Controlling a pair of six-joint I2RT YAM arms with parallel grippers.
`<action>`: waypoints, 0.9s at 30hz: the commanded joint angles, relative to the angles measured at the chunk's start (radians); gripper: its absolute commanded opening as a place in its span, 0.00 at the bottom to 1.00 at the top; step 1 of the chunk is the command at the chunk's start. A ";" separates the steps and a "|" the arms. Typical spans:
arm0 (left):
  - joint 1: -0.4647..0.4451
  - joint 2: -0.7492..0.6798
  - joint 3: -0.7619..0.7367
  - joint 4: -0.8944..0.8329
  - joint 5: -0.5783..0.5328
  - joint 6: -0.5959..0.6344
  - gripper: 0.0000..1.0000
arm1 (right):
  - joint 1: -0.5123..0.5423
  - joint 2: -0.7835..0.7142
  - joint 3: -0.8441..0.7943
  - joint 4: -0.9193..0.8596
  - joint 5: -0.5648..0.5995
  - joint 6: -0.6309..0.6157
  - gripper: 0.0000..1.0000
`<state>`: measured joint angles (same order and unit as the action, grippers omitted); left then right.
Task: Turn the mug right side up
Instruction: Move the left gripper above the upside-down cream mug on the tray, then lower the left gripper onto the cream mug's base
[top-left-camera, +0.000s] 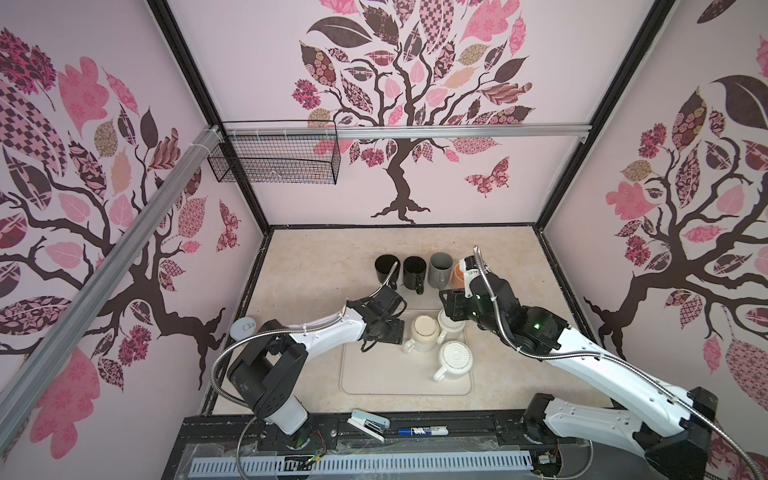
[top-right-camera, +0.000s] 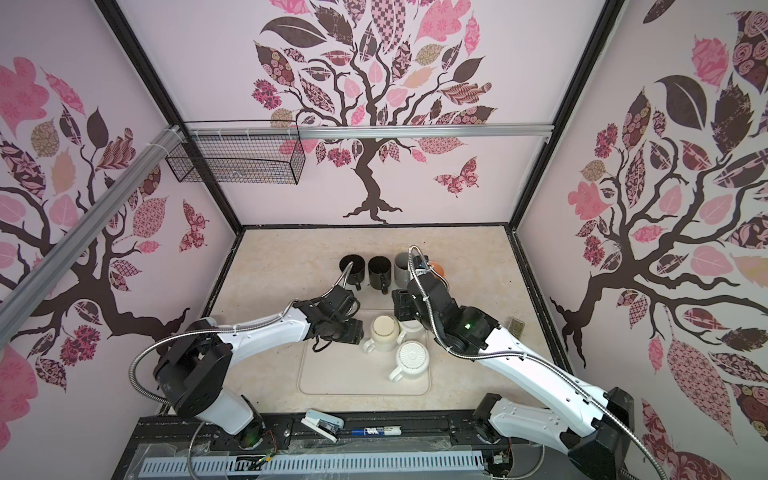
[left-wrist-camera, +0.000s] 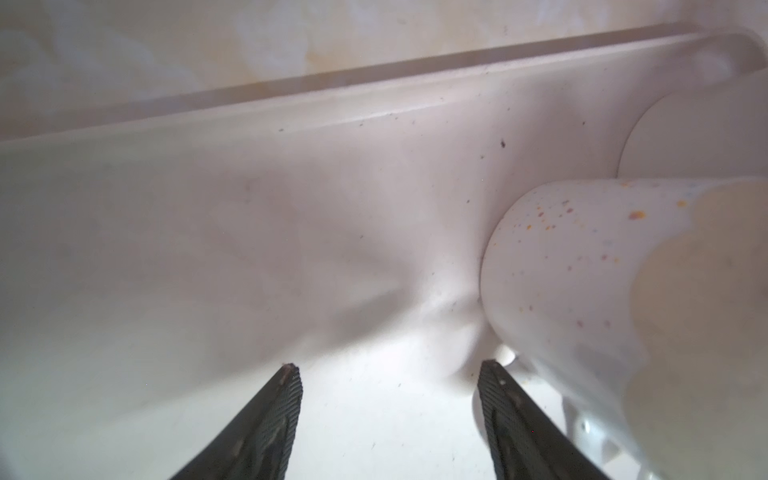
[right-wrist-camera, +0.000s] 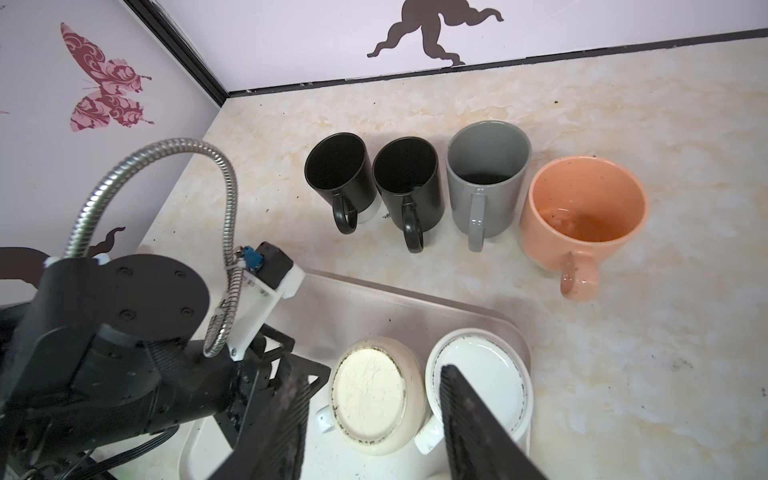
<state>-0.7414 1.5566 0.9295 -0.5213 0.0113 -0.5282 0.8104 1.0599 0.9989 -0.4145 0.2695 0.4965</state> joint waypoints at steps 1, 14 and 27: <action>-0.026 -0.100 -0.029 -0.017 -0.075 0.009 0.71 | 0.002 -0.018 -0.011 0.006 0.020 -0.012 0.54; -0.179 -0.241 -0.083 0.013 -0.107 0.108 0.65 | 0.001 -0.013 -0.031 0.045 -0.009 -0.006 0.54; -0.245 -0.120 -0.042 0.044 -0.074 0.195 0.57 | 0.003 0.005 -0.049 0.082 -0.043 -0.010 0.54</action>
<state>-0.9707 1.4200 0.8692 -0.4965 -0.0589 -0.3683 0.8104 1.0595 0.9413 -0.3565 0.2348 0.4934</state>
